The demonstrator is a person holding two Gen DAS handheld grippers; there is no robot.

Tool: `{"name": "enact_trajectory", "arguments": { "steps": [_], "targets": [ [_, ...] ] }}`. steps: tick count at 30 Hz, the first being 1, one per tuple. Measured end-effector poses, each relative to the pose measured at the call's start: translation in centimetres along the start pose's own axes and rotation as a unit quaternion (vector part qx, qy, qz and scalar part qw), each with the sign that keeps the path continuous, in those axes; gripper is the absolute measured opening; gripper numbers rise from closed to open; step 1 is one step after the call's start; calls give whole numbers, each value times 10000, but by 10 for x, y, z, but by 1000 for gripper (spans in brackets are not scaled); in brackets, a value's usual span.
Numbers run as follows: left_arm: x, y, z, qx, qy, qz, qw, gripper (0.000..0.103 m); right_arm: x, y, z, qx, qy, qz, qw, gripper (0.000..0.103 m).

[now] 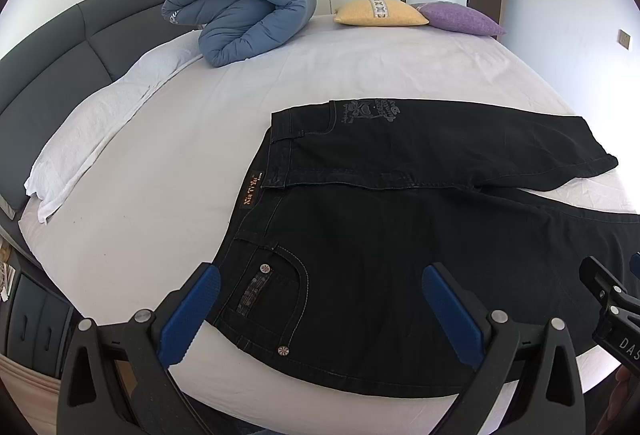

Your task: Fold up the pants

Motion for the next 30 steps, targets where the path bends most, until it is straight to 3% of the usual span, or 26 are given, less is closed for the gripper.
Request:
{"name": "enact_trajectory", "arguments": {
  "steps": [30],
  "targets": [
    [1,3,0,-1,14,-29,10000,103,-1,2,-5,-39,-39,-10,10000,103]
  ]
}}
Point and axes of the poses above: each gripper's, at about its wrist camera, not at the fingertips, and y roughly the way its jaws point, z to its right, x to its underside, the point moved 2 cm from there along y, roughly the way its jaws point, and after that the axes turned 13 degrees about x, right-handed, at the moved point
